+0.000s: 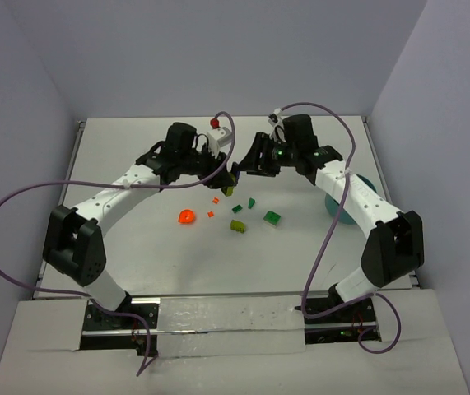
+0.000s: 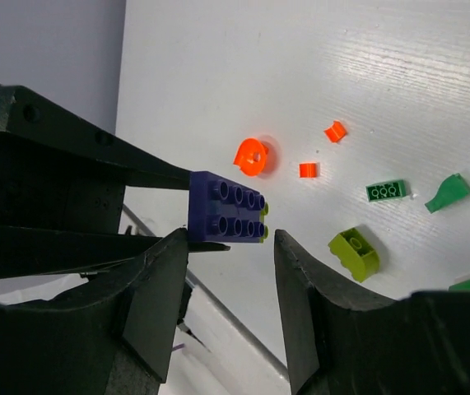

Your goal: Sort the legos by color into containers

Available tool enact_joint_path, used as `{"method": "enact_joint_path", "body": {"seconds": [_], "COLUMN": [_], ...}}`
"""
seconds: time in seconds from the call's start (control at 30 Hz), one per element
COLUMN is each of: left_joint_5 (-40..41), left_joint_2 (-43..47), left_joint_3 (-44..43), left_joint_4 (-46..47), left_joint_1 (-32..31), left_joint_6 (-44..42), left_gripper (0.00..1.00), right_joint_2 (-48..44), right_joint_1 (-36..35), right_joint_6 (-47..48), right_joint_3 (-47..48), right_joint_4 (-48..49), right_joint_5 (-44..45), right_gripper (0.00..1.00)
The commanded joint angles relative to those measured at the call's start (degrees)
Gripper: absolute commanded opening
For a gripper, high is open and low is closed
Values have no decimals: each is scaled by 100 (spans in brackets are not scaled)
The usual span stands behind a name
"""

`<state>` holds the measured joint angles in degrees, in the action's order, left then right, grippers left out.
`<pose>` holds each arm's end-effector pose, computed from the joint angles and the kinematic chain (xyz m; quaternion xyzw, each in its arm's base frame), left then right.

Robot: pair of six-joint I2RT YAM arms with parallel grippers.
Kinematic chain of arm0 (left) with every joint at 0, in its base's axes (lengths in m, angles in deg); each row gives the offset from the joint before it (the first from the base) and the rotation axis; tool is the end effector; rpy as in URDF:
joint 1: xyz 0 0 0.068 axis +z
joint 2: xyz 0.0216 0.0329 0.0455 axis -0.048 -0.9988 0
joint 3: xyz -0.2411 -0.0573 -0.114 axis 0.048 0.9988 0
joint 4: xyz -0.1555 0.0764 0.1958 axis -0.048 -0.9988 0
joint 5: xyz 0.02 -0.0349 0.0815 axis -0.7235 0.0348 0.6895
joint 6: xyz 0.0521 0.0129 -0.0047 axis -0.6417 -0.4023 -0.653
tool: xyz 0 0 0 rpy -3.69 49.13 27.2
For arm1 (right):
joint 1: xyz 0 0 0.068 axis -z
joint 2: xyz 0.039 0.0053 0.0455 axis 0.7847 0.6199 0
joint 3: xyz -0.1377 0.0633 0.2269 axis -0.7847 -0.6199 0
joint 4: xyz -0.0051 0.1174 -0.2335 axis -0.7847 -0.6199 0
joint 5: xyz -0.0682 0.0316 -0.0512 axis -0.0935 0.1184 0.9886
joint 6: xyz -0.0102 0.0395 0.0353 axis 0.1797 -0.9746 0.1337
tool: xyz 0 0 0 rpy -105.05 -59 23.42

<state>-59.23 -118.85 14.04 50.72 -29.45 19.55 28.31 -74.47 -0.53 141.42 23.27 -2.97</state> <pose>0.3033 -0.2142 0.2997 0.3744 0.7766 -0.3630 0.3533 0.3127 0.1508 0.3213 -0.0323 0.8634 0.4193 0.2786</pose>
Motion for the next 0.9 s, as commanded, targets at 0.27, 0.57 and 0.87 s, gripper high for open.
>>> {"method": "enact_joint_path", "body": {"seconds": [0.27, 0.57, 0.87], "left_joint_5": [-223, -323, -199], "left_joint_2": [-24, -29, -151], "left_joint_3": [-392, -428, -614], "left_joint_4": [-290, -373, -648], "left_joint_1": [-147, -172, -181], "left_joint_6": [-286, -378, -461], "left_gripper": [0, 0, 0], "right_joint_2": [-8, 91, 276], "right_joint_1": [-271, -377, -722], "right_joint_6": [457, 677, 1483], "right_joint_3": [386, 481, 785], "right_joint_4": [-182, -302, -1009], "right_joint_5": [253, 280, 1231], "right_gripper": [51, 39, 1]}}
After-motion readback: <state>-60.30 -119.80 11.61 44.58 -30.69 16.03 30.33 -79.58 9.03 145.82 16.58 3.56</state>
